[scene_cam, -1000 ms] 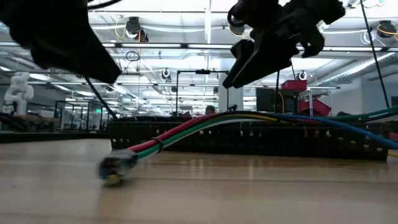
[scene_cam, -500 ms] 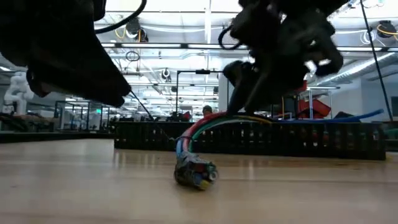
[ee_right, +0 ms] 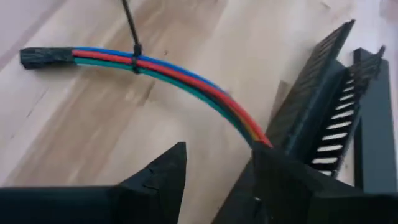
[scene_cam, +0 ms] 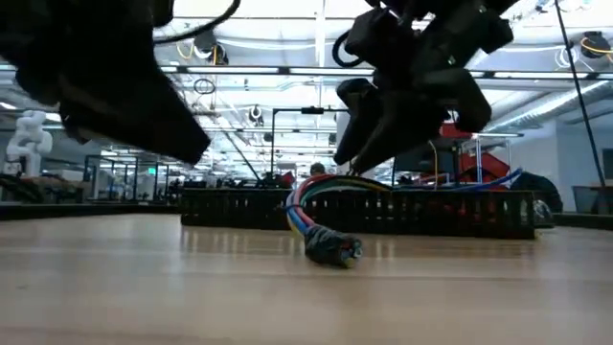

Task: Ziptie cables
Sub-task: Put the zip tied cables into the black cable duct

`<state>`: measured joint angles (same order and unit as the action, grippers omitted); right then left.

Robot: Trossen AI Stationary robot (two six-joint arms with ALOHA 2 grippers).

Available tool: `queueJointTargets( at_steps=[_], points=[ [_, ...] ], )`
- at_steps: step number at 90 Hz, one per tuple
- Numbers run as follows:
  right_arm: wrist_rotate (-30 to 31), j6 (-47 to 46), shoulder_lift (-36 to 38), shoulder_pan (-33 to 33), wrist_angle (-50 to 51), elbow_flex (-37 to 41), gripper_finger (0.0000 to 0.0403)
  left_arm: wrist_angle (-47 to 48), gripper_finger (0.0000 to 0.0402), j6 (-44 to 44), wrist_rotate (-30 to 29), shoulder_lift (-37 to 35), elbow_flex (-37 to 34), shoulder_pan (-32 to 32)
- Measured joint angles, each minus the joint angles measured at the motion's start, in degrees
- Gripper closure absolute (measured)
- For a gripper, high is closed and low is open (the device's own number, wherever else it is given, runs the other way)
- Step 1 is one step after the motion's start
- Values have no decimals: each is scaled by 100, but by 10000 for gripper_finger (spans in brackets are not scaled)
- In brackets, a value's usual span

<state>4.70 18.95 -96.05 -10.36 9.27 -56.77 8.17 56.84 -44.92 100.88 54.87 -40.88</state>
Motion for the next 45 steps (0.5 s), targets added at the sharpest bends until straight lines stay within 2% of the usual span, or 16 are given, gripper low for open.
queueJointTargets(
  at_steps=[18, 45],
  points=[
    [-19, 626, -77, 43, 73, -288, 229, 14, 254, -617, -32, -198, 116, 82],
    [-51, 1174, -838, 322, 639, -979, 229, 61, 254, -646, 39, -251, 116, 74]
  ],
)
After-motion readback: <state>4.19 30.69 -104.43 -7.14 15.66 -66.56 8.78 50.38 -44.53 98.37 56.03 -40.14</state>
